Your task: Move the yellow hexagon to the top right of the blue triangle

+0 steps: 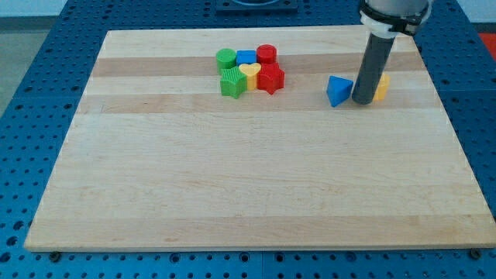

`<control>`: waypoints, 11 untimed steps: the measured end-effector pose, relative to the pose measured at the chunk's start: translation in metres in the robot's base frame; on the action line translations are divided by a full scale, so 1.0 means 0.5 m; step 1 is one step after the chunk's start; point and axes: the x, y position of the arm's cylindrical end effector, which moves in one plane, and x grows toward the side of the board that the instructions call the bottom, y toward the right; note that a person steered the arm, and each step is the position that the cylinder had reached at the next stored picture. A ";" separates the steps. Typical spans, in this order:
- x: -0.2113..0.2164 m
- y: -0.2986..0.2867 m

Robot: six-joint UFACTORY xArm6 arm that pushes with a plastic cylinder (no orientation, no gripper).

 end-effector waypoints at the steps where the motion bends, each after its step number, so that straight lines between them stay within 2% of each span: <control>1: 0.009 0.023; 2: 0.064 0.052; 5: -0.049 0.069; 7: -0.178 0.069; 8: -0.178 0.069; 10: -0.011 0.069; 11: 0.027 0.029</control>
